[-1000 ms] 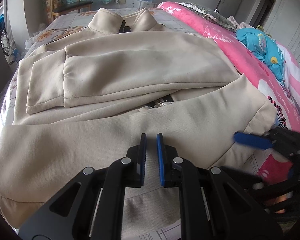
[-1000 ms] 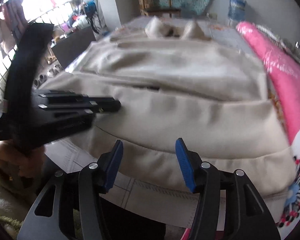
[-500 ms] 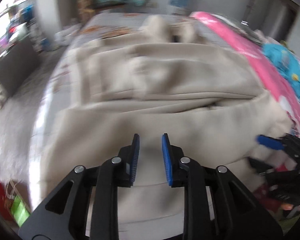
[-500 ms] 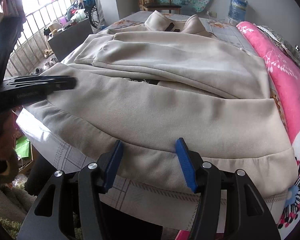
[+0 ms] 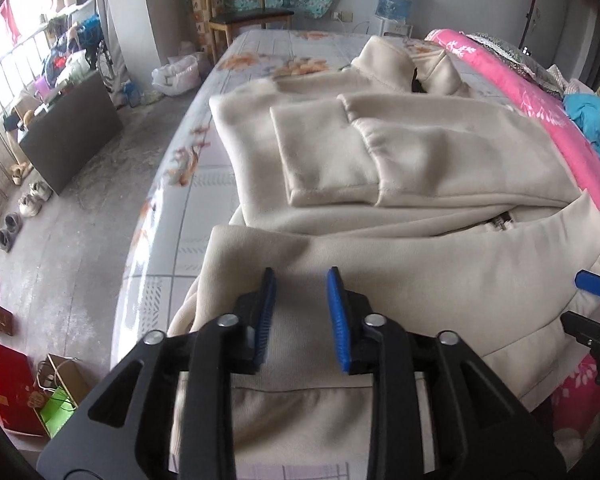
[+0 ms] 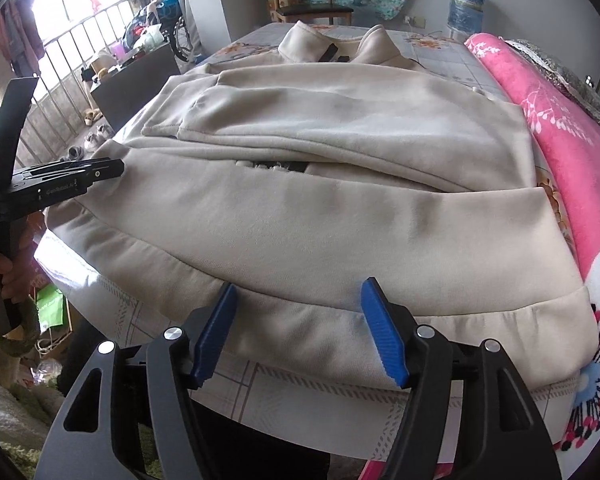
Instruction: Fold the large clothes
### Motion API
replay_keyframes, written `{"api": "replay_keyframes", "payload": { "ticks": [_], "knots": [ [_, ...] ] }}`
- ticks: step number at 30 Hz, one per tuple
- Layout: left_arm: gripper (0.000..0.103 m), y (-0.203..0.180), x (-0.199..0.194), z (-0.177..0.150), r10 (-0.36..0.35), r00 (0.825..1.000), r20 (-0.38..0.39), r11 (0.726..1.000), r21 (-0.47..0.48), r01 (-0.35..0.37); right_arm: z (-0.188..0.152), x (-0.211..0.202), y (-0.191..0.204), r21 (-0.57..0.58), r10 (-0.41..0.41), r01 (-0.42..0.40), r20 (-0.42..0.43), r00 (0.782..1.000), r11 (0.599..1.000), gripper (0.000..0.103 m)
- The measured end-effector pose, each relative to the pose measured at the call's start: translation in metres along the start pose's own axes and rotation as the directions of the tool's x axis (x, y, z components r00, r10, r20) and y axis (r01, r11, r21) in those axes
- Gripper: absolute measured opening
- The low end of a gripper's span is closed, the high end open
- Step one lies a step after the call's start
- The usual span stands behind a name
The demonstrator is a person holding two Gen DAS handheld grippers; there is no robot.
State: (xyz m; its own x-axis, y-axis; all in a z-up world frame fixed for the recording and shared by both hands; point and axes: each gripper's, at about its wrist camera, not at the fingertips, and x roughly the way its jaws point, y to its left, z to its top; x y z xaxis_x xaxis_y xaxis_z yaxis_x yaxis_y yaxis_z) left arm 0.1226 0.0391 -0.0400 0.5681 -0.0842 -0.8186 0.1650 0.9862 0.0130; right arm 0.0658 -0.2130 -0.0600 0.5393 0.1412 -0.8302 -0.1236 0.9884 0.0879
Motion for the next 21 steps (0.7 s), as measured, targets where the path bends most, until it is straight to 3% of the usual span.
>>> {"api": "replay_keyframes", "payload": {
  "ticks": [4,9,15,21],
  "knots": [
    [0.049,-0.015,-0.013,0.009,0.021,0.999,0.025,0.999,0.041,-0.022,0.006,-0.010,-0.006,0.023,0.001,-0.002,0.038,0.999,1.000,0.070],
    [0.069,-0.041,-0.012,0.022,0.045,0.999,0.016,0.994,0.100,-0.047,0.017,-0.017,-0.013,0.046,-0.023,0.020,0.074,0.997,0.999,0.080],
    [0.077,-0.061,-0.007,0.034,0.066,0.998,0.002,0.988,0.138,-0.065,0.026,-0.016,-0.028,0.121,-0.061,0.053,0.065,0.996,0.991,0.083],
    [0.079,-0.068,0.000,0.041,0.085,0.996,-0.016,0.985,0.153,-0.082,0.031,-0.006,-0.039,0.162,-0.095,0.088,0.036,0.995,0.983,0.084]
  ]
}}
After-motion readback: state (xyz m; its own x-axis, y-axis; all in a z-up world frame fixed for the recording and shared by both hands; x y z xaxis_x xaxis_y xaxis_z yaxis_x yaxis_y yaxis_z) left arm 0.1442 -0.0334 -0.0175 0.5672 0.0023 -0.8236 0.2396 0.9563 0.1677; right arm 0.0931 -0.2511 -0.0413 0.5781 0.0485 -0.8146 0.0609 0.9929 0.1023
